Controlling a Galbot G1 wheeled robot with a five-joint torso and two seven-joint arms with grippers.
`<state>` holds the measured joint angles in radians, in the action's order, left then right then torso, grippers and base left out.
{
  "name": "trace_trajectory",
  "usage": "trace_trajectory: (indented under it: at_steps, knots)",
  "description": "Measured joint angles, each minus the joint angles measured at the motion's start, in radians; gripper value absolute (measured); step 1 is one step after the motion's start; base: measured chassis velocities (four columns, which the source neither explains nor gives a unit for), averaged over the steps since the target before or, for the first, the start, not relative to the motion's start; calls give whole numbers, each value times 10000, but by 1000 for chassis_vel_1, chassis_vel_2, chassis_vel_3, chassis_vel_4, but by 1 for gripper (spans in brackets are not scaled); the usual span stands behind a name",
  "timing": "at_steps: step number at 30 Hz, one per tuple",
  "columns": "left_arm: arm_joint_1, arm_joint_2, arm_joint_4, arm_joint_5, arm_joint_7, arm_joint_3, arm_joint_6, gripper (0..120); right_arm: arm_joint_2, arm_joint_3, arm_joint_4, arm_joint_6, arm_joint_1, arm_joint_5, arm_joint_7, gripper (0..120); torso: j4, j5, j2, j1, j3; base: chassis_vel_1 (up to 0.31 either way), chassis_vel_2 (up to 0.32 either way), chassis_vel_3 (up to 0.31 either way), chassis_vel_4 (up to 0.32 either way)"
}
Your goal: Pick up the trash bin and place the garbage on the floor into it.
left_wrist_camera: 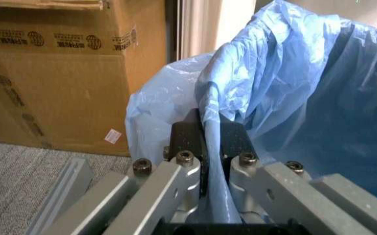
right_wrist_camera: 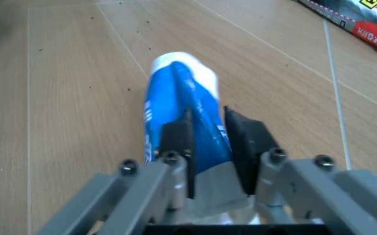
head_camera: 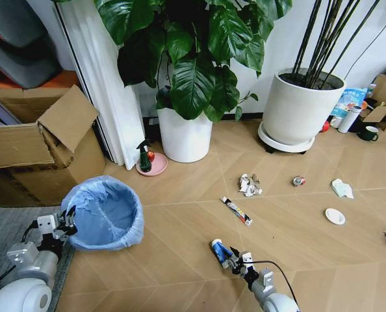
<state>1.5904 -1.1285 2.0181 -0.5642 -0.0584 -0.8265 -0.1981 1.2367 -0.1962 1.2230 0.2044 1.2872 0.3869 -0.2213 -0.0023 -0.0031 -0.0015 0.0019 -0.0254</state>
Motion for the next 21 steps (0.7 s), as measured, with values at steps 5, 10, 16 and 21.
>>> trace_trajectory:
  at_steps: [5,10,16,21]
  knots:
    - [-35,10,-18,-6,-7,24,-5,0,-44,-46,84,-1,83,-11,34,0,0,0,0,0,0,0,0,0,0]
    - [-66,-1,-38,-7,-11,74,-8,0,-146,-145,272,-80,241,54,155,0,0,0,0,0,0,0,0,0,0]
    - [-106,28,-79,-22,-16,175,-17,0,-294,-302,491,42,456,201,219,0,1,2,0,0,0,0,0,0,0]
    - [-469,451,-333,-284,-14,700,-134,0,-558,-1335,1916,234,1125,277,471,0,1,1,0,0,0,0,0,0,0]
